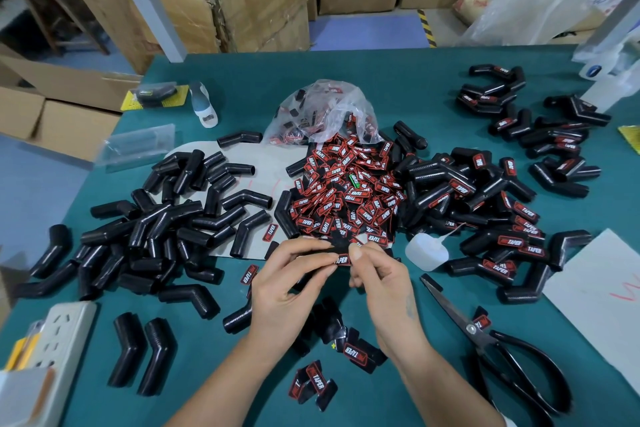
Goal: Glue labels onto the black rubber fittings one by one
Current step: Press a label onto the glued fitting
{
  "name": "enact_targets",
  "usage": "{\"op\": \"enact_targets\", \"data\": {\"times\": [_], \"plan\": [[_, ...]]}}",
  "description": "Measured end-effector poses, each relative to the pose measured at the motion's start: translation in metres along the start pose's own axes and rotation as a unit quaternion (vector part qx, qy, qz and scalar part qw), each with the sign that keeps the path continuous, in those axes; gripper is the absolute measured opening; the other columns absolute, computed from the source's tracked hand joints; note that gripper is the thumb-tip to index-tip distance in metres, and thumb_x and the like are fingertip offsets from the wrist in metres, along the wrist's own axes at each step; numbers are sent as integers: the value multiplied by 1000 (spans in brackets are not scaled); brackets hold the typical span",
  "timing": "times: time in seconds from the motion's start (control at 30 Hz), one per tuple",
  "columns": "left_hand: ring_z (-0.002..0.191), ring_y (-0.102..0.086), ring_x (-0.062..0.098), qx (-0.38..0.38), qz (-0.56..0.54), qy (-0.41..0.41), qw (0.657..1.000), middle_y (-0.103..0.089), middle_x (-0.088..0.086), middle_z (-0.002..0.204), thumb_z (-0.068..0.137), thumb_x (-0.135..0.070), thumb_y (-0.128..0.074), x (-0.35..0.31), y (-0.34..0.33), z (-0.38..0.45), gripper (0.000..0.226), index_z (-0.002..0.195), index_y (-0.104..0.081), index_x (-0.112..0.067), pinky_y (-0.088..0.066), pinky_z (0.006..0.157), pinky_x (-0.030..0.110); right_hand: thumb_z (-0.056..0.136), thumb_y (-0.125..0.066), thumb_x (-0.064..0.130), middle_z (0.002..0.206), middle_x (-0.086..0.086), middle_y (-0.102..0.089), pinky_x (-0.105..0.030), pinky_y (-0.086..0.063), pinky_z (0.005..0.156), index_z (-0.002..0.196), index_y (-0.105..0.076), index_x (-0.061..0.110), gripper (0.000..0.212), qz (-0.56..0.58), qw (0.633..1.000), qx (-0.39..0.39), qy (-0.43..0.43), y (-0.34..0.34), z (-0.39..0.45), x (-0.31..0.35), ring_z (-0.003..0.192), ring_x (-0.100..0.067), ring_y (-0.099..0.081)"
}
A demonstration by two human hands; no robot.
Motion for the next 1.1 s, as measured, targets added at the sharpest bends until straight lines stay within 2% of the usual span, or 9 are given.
{"op": "enact_targets", "data": {"times": [0.1,0.17,0.27,0.33,0.6,0.73,0.87,1.03,1.1], "plan": [[104,-73,25,-4,-8,2,1000,-73,8,112,87,1,-79,0,0,0,15,100,-82,-7,-56,94,35,96,-62,51,72,2,-53,-19,-44,68,65,-61,8,54,26,999,-12,-26,2,2,-4,66,-11,-49],[104,-73,25,-4,-10,9,1000,-73,7,113,87,1,-79,1,1,1,15,100,-82,-7,-57,93,38,93,-63,53,73,6,-53,-19,-43,69,65,-64,13,50,21,1000,-1,-18,1,2,-2,67,-10,-49],[104,-73,26,0,-13,13,1000,-73,6,113,88,0,-79,1,2,1,17,101,-82,-9,-58,92,40,94,-67,42,74,18,-53,-15,-42,69,75,-76,31,24,0,1000,25,5,-1,0,2,69,-3,-50],[104,-73,25,3,-17,9,1000,-72,6,114,88,0,-79,0,2,1,17,101,-82,-9,-58,92,40,93,-67,36,75,19,-56,-16,-42,71,82,-79,31,17,-3,1000,22,6,-1,0,2,71,-1,-51],[104,-73,27,-2,-10,0,1000,-73,11,111,86,2,-79,-4,1,1,14,98,-81,-3,-59,92,43,92,-67,35,72,17,-52,-18,-39,71,81,-79,22,20,10,1000,6,4,0,-1,1,72,-3,-48],[104,-74,28,-12,-10,6,1000,-74,12,110,84,4,-79,-4,2,0,13,97,-81,-1,-59,94,45,91,-69,45,72,16,-50,-17,-40,70,79,-78,26,23,9,1000,12,13,-1,-3,4,70,-5,-47],[104,-74,26,-30,-17,12,999,-75,11,110,84,3,-80,-6,2,1,11,94,-81,-1,-58,96,41,89,-67,51,74,10,-50,-20,-40,71,79,-78,28,27,11,1000,22,15,-2,-3,4,72,-10,-47],[105,-73,21,-48,-40,24,998,-74,12,110,83,1,-80,-8,2,0,10,92,-80,-1,-54,96,28,89,-67,50,77,11,-53,-20,-44,71,82,-79,29,26,18,999,25,12,-3,-4,5,72,-8,-50],[104,-73,19,-54,-37,31,997,-73,12,110,83,0,-81,-7,2,0,10,92,-81,-2,-54,96,26,89,-67,50,77,13,-53,-19,-44,71,84,-80,28,26,21,999,24,12,-3,-4,5,72,-7,-50]]}}
Point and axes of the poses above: each hand's wrist, its own z-axis towards the middle knuckle, its own y-axis out of the back of the hand, x = y × z, the point moved 3 cm from there along z, towards the middle knuckle
